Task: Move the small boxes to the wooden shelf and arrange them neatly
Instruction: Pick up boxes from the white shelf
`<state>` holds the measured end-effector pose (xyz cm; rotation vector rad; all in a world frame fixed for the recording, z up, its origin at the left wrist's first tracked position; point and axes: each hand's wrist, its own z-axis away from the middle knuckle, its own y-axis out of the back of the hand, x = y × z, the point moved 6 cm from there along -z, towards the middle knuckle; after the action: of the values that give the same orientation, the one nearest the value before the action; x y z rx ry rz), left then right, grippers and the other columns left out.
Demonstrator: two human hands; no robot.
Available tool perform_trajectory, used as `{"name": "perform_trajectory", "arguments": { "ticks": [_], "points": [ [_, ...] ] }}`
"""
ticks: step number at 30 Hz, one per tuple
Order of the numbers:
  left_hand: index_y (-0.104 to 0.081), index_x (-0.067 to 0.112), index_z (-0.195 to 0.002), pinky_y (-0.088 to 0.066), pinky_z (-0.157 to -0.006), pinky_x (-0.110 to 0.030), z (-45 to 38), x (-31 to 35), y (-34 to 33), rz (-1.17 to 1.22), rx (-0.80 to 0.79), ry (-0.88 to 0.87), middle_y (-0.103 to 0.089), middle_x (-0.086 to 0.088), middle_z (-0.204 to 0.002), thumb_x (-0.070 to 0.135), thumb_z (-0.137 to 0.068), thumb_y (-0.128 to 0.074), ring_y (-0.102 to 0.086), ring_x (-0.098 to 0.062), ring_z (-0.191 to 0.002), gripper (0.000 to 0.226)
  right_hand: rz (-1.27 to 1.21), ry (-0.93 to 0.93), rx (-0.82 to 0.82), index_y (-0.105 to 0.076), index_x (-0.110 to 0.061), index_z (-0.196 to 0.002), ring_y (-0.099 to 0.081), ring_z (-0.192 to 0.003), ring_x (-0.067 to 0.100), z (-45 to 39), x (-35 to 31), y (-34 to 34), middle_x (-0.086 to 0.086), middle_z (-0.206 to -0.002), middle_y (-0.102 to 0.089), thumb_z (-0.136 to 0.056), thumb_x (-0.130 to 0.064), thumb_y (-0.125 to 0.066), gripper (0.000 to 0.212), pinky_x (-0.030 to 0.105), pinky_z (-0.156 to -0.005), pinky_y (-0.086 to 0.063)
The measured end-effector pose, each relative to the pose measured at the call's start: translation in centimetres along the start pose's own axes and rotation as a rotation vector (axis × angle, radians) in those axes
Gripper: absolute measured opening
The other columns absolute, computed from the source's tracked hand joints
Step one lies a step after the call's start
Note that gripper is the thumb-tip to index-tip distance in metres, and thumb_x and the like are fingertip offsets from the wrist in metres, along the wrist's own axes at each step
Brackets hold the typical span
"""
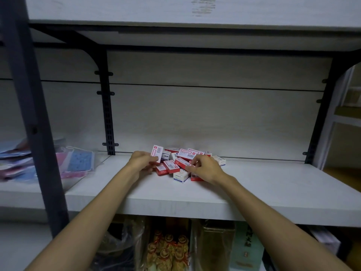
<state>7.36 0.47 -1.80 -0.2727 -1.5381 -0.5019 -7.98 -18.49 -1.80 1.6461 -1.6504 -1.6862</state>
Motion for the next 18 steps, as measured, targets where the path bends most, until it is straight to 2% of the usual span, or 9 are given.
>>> {"name": "perform_trajectory", "arguments": {
  "ticks": [2, 5, 8, 11, 13, 15, 16, 18],
  "points": [
    [-0.064, -0.001, -0.116, -0.060, -0.058, -0.023, -0.1, -0.4, 0.5, 0.109, -0.053, -0.015, -0.072, -0.015, -0.095, 0.001, -0.094, -0.063, -0.070, -0.022, -0.075, 0.022, -0.019, -0.008, 0.014, -0.066, -0.023, -0.101, -0.062, -0.078, 0.013, 0.0, 0.0, -0.1, -0.007, -0.082, -0.067, -0.086, -0.055, -0.068, 0.035, 0.030, -0.062, -0.045],
    [-0.060, -0.002, -0.123, -0.063, -0.070, -0.029, -0.1, -0.9, 1.0, 0.216, -0.129, -0.048, -0.069, -0.021, -0.116, -0.001, -0.098, -0.056, -0.073, -0.027, -0.090, 0.025, -0.107, -0.037, 0.021, -0.065, -0.023, -0.098, -0.058, -0.071, 0.009, 0.5, 0.1, -0.1, -0.010, -0.077, -0.061, -0.086, -0.049, -0.071, 0.029, 0.024, -0.057, -0.039],
    [-0.060, -0.002, -0.124, -0.062, -0.069, -0.026, 0.7, -0.7, 1.1, 0.204, -0.168, -0.099, -0.070, -0.019, -0.111, -0.003, -0.099, -0.052, -0.072, -0.026, -0.085, 0.026, -0.195, -0.077, -0.005, -0.066, -0.020, -0.101, -0.058, -0.068, 0.004, 0.8, 0.4, -0.2, -0.010, -0.078, -0.061, -0.086, -0.045, -0.074, 0.030, 0.019, -0.055, -0.037],
    [-0.059, -0.002, -0.126, -0.063, -0.071, -0.028, 1.0, -0.7, 1.2, 0.220, -0.189, -0.084, -0.071, -0.017, -0.109, -0.004, -0.100, -0.050, -0.073, -0.026, -0.085, 0.028, -0.232, -0.115, -0.017, -0.067, -0.018, -0.100, -0.066, -0.076, 0.010, 0.8, 0.7, 0.0, -0.005, -0.085, -0.070, -0.082, -0.041, -0.079, 0.031, 0.020, -0.059, -0.043],
    [-0.058, -0.003, -0.126, -0.063, -0.077, -0.035, 1.3, -0.9, 1.0, 0.347, -0.223, -0.018, -0.067, -0.022, -0.117, -0.006, -0.100, -0.045, -0.072, -0.031, -0.096, 0.029, -0.246, -0.140, -0.024, -0.066, -0.019, -0.098, -0.070, -0.086, 0.016, 0.5, 1.1, 0.0, 0.000, -0.089, -0.074, -0.078, -0.037, -0.083, 0.031, 0.027, -0.069, -0.053],
    [-0.057, -0.006, -0.121, -0.062, -0.080, -0.039, 1.7, -0.9, 0.5, 0.596, -0.270, 0.085, -0.065, -0.026, -0.118, -0.008, -0.099, -0.041, -0.068, -0.034, -0.102, 0.027, -0.250, -0.167, -0.028, -0.065, -0.020, -0.098, -0.070, -0.090, 0.018, 0.5, 1.4, 0.0, 0.001, -0.092, -0.074, -0.073, -0.038, -0.086, 0.037, 0.035, -0.082, -0.056],
    [-0.058, -0.007, -0.114, -0.062, -0.079, -0.038, 2.2, -0.7, 0.1, 0.722, -0.292, 0.134, -0.065, -0.027, -0.112, -0.008, -0.097, -0.044, -0.066, -0.032, -0.096, 0.022, -0.258, -0.178, -0.031, -0.066, -0.019, -0.099, -0.070, -0.091, 0.018, 0.5, 1.4, 0.1, 0.000, -0.092, -0.074, -0.072, -0.038, -0.087, 0.040, 0.037, -0.085, -0.056],
    [-0.060, -0.003, -0.099, -0.059, -0.066, -0.027, 2.9, -0.2, -0.5, 0.826, -0.315, 0.165, -0.067, -0.024, -0.101, -0.007, -0.089, -0.059, -0.061, -0.022, -0.081, 0.011, -0.272, -0.186, -0.048, -0.067, -0.018, -0.100, -0.068, -0.095, 0.020, 0.5, 1.4, 0.1, 0.001, -0.097, -0.073, -0.071, -0.037, -0.088, 0.041, 0.038, -0.089, -0.054]
  ]
}}
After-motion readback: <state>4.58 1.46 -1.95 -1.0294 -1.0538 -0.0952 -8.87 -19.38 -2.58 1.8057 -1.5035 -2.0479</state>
